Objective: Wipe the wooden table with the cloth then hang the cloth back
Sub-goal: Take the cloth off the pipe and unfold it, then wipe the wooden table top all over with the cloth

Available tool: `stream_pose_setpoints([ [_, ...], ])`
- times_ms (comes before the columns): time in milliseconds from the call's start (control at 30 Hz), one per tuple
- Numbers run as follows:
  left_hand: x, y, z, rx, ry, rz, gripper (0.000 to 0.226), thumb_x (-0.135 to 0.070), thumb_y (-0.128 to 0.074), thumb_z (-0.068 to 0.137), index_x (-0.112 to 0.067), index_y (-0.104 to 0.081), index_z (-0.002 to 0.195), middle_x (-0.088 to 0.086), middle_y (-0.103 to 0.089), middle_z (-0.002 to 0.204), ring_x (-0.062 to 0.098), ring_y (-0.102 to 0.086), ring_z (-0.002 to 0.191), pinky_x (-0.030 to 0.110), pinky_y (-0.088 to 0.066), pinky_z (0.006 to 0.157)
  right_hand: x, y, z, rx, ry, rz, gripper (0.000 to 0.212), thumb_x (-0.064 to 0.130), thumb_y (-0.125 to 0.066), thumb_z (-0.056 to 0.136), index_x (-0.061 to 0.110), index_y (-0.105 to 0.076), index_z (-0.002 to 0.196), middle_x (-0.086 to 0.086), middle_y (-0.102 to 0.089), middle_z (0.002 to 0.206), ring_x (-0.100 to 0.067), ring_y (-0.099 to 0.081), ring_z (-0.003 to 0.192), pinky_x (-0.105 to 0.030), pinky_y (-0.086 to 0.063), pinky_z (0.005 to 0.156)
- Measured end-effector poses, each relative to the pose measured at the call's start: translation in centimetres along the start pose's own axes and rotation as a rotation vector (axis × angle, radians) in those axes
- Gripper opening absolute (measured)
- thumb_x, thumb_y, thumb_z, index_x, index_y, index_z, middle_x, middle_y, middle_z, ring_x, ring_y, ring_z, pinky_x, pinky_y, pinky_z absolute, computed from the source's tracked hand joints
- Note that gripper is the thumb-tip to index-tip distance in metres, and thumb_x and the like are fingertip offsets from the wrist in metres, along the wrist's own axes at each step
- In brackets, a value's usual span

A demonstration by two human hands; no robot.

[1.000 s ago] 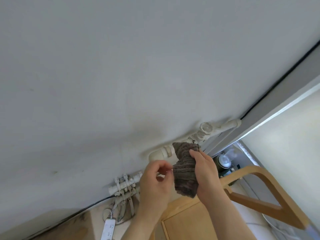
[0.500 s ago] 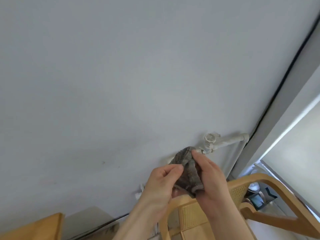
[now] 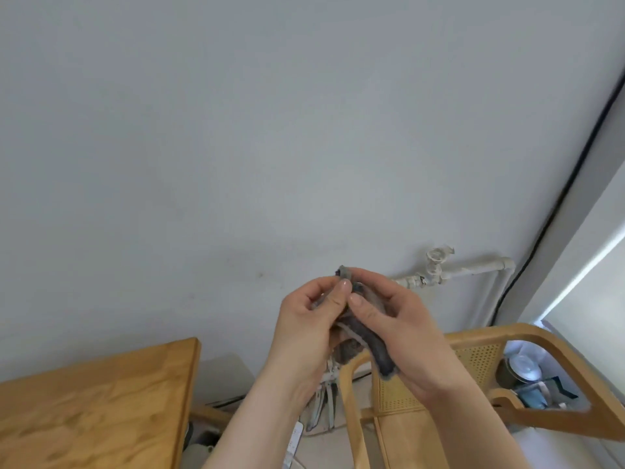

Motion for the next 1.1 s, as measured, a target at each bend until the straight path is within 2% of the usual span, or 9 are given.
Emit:
stream_pose_setpoints([
  [67, -1.0, 2.2, -1.0, -0.095, -0.026, -0.083, 0.013, -0.014, -0.057, 0.092, -0.008, -0.066, 0.098, 0.012, -0.070, 0.076, 0.019, -0.066, 0.062, 0.022, -0.051, 0.049, 0.6, 0.0, -0.1, -0.081, 0.028, -0.051, 0.021, 0.013, -0.055, 0.095, 0.015, -0.071, 0.109, -0.014, -0.074, 0.101, -0.028, -0.071, 0.094, -0.042, -0.056, 0.084],
  [233, -2.8, 11.2, -4.6, -0.380, -0.129, -0.063, 0.022, -0.008, -0.048, 0.097, -0.017, -0.051, 0.117, 0.014, -0.065, 0.081, 0.020, -0.065, 0.051, 0.022, -0.051, 0.044, 1.8, -0.4, -0.1, -0.220, 0.080, -0.091, 0.030, 0.005, -0.044, 0.101, 0.021, -0.070, 0.101, -0.010, -0.072, 0.086, -0.017, -0.071, 0.074, -0.030, -0.057, 0.059],
  [400, -3.8, 18.1, -9.3, -0.385, -0.130, 0.192, 0.032, -0.007, -0.053, 0.095, -0.029, -0.059, 0.117, 0.011, -0.056, 0.073, 0.021, -0.063, 0.050, 0.023, -0.049, 0.045, 2.5, -4.5, -0.6, -0.151, 0.084, -0.441, 0.040, -0.015, -0.031, 0.089, 0.016, -0.052, 0.102, -0.005, -0.057, 0.092, -0.024, -0.064, 0.075, -0.027, -0.056, 0.052],
  [533, -4.1, 21.6, -12.4, -0.297, -0.078, 0.298, 0.022, 0.000, -0.057, 0.091, -0.012, -0.071, 0.103, 0.007, -0.072, 0.084, 0.018, -0.072, 0.071, 0.019, -0.054, 0.062, 1.5, -9.8, -1.9, 0.040, 0.048, -0.721, 0.051, -0.016, -0.030, 0.085, 0.026, -0.052, 0.102, 0.005, -0.058, 0.115, -0.023, -0.063, 0.092, -0.030, -0.059, 0.057],
  [700, -6.1, 27.9, -17.2, -0.308, -0.134, 0.777, 0.023, -0.010, -0.071, 0.081, -0.026, -0.071, 0.097, -0.004, -0.074, 0.077, 0.012, -0.071, 0.072, 0.032, -0.057, 0.072, -0.5, -16.9, -5.2, 0.286, -0.047, -0.823, 0.029, -0.006, -0.046, 0.092, 0.008, -0.072, 0.090, -0.014, -0.074, 0.088, -0.028, -0.071, 0.082, -0.029, -0.061, 0.070],
  [800, -6.8, 31.6, -20.4, -0.300, -0.131, 1.184, 0.008, -0.026, -0.069, 0.081, -0.033, -0.064, 0.083, -0.007, -0.071, 0.072, 0.010, -0.066, 0.067, 0.032, -0.054, 0.072, -3.1, -21.6, -7.8, 0.488, 0.003, -1.009, 0.013, 0.016, -0.062, 0.092, 0.018, -0.075, 0.095, 0.001, -0.076, 0.087, -0.012, -0.072, 0.081, -0.029, -0.059, 0.080],
  [900, -6.7, 35.9, -23.6, -0.333, -0.108, 1.410, 0.006, -0.036, -0.066, 0.083, -0.031, -0.064, 0.085, -0.006, -0.065, 0.088, 0.019, -0.056, 0.089, 0.032, -0.045, 0.077, -6.6, -25.9, -10.1, 0.659, 0.097, -1.353, 0.016, 0.031, -0.074, 0.082, 0.025, -0.075, 0.097, 0.015, -0.074, 0.086, 0.000, -0.068, 0.083, -0.027, -0.053, 0.085],
  [1000, -4.8, 39.8, -26.4, -0.242, 0.021, 1.257, 0.015, -0.035, -0.070, 0.081, -0.023, -0.061, 0.077, -0.002, -0.063, 0.095, 0.017, -0.054, 0.094, 0.033, -0.044, 0.083, -10.6, -29.8, -11.9, 0.810, 0.167, -1.532, 0.011, 0.025, -0.073, 0.084, 0.029, -0.075, 0.095, 0.014, -0.073, 0.080, -0.004, -0.066, 0.076, -0.019, -0.047, 0.074],
  [1100, -2.0, 42.3, -29.4, -0.143, 0.176, 1.053, 0.014, -0.027, -0.070, 0.083, -0.018, -0.061, 0.078, 0.000, -0.066, 0.077, 0.014, -0.056, 0.071, 0.028, -0.044, 0.065, -13.3, -33.0, -12.9, 0.872, 0.268, -1.608, 0.012, 0.018, -0.065, 0.090, 0.027, -0.072, 0.092, 0.012, -0.071, 0.076, -0.007, -0.063, 0.070, -0.019, -0.045, 0.067],
])
Point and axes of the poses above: each hand's wrist, its own z-axis towards the middle knuckle, its own y-axis out of the back of the hand, x = y × z, the point moved 9 cm from there along z, towards the middle knuckle
